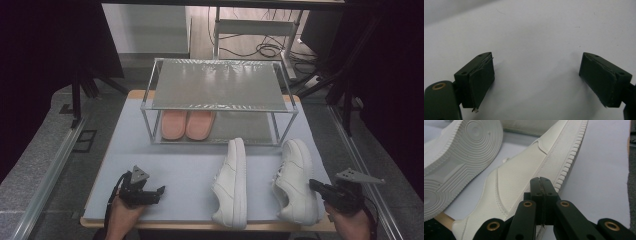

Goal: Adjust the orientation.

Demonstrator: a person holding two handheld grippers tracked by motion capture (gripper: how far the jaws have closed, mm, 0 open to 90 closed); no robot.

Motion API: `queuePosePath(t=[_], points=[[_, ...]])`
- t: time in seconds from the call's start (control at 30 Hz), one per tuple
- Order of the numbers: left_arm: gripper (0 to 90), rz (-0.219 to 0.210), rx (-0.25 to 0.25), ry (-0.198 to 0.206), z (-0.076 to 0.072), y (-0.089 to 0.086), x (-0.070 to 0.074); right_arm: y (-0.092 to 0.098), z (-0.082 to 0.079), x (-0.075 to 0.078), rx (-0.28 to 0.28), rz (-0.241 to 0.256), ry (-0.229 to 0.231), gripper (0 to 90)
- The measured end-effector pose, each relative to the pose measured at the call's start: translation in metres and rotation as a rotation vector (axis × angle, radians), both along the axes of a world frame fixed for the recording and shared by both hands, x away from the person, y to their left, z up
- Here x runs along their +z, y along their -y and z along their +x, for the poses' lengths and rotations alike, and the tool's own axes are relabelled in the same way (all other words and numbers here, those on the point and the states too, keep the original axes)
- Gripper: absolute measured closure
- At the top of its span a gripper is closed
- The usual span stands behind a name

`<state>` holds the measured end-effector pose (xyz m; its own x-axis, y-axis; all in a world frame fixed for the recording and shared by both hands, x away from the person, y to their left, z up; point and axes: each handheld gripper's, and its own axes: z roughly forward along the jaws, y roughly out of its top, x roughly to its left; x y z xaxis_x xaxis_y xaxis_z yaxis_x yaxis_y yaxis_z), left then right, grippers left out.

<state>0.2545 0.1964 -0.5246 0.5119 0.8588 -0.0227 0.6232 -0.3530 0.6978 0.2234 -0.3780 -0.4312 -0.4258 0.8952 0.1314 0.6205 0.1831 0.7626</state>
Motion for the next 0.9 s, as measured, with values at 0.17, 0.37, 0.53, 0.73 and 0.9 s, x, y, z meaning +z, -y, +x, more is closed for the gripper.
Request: queuePosePath(t=[0.17,0.37,0.53,0.73,0.9], points=[[12.8,0.0,0.0,0.0,0.0,0.0,0.0,0.006,-0.003,-0.001,-0.023,0.004,0.003,90.0],[12.8,-0.001,0.001,0.0,0.0,0.0,0.0,0.012,-0.005,-0.002,-0.043,0.012,0.006,90.0],[12.8,-0.001,0.001,0.001,0.0,0.0,0.0,0.022,-0.008,-0.003,-0.091,-0.008,0.01,90.0],[12.8,-0.001,0.002,0.0,0.0,0.0,0.0,0.038,-0.011,-0.012,-0.175,-0.047,-0.007,90.0],[12.8,0.0,0.002,0.0,0.0,0.0,0.0,0.048,-0.011,-0.021,-0.21,-0.058,-0.025,90.0]])
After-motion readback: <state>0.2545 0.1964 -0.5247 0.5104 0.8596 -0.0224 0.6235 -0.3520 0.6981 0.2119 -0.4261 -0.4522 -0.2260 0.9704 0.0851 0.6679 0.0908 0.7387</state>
